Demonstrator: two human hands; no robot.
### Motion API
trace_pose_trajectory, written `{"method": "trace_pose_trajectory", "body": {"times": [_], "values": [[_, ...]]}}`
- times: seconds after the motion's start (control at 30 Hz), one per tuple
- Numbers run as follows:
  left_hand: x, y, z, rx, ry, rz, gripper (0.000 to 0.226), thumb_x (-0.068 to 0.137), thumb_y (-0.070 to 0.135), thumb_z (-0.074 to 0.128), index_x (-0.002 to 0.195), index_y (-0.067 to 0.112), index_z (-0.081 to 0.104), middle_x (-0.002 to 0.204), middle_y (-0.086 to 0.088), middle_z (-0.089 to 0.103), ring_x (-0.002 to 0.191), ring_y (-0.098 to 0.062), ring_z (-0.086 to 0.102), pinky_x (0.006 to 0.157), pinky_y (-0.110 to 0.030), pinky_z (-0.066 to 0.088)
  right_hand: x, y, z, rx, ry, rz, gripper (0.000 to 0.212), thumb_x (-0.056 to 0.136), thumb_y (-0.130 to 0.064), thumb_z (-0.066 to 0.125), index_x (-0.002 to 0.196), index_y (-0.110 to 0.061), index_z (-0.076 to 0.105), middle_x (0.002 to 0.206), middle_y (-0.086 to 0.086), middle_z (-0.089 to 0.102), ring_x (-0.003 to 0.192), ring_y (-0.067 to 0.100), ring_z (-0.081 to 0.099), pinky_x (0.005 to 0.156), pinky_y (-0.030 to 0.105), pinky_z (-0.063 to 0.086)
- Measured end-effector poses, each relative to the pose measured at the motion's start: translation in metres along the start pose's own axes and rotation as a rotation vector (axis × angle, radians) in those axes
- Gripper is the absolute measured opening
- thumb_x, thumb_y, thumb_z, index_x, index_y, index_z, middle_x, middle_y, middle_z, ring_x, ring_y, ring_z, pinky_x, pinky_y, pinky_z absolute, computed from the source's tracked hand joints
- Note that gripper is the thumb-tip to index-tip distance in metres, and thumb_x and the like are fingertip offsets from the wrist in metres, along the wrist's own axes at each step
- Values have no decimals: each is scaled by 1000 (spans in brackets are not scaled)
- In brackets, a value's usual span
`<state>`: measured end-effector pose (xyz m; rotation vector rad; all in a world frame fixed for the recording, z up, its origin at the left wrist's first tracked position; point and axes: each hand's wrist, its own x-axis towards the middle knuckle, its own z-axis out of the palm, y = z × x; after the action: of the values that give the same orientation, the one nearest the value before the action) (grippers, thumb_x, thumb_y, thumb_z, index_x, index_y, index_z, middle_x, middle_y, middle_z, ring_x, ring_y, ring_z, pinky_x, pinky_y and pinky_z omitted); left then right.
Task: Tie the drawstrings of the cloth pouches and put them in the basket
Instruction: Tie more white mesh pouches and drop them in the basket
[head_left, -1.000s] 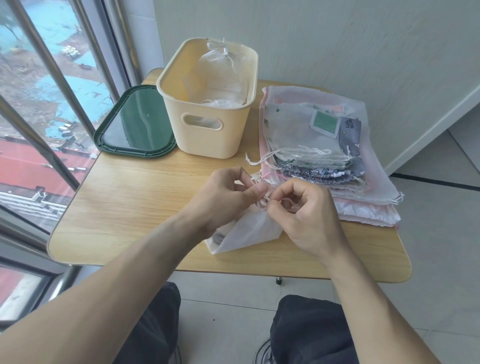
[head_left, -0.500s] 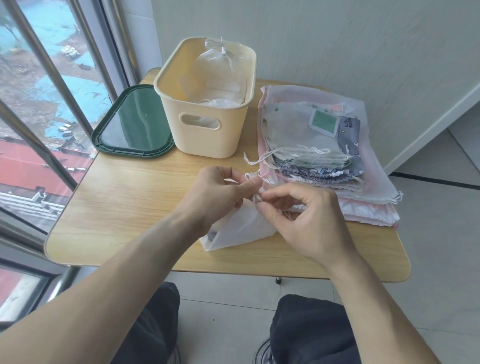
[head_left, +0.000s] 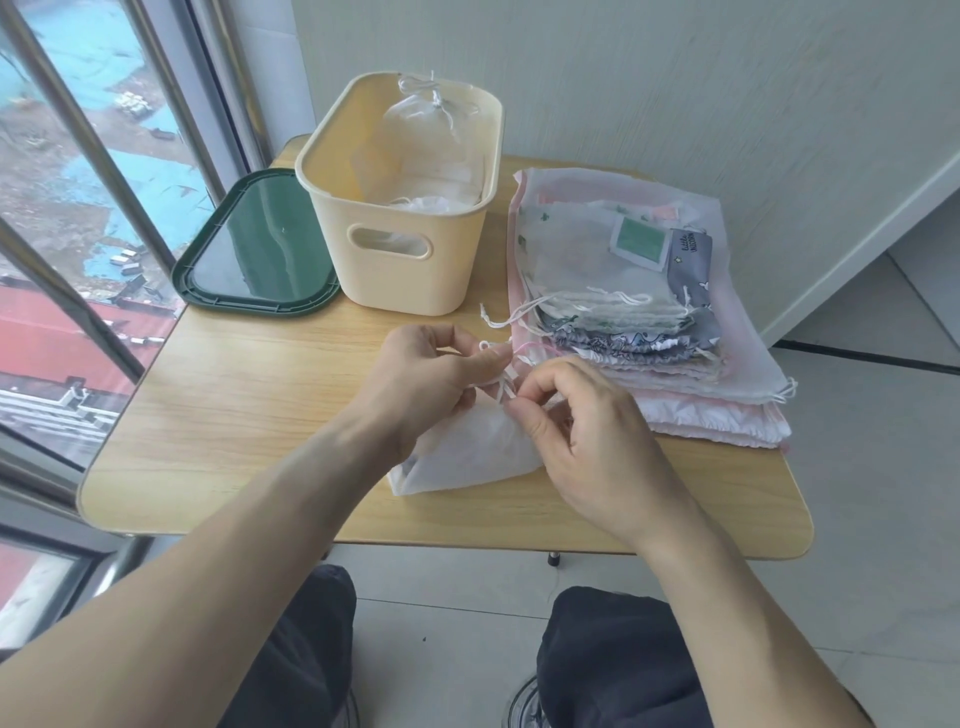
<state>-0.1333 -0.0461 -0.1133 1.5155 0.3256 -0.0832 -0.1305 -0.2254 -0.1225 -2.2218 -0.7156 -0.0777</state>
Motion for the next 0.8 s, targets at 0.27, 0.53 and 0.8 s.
{"method": "trace_pose_trajectory", "body": {"times": [0.27,0.53,0.8], "values": [[9,-2,-6,25,74,57,25,88,11,74,72,11,55,76,-20,73,66,-27,58,51,-23,42,-5,-7,-6,32,-34,-39,12,92,-16,69,82,-18,62,91,-7,60,80,11,58,71,16,44],[10,-2,-4,39,63,57,23,92,9,69,74,9,53,73,-20,72,68,-28,59,57,-27,44,-9,-11,-4,179,56,120,21,84,-8,74,91,-21,60,69,-5,67,61,12,64,59,22,53],[14,-9,-3,160,88,142,20,95,14,65,79,10,53,76,-16,73,63,-28,63,62,-34,49,-8,-12,3,-168,-70,153,23,99,-21,54,77,-16,61,55,-10,53,51,10,49,50,24,35]]}}
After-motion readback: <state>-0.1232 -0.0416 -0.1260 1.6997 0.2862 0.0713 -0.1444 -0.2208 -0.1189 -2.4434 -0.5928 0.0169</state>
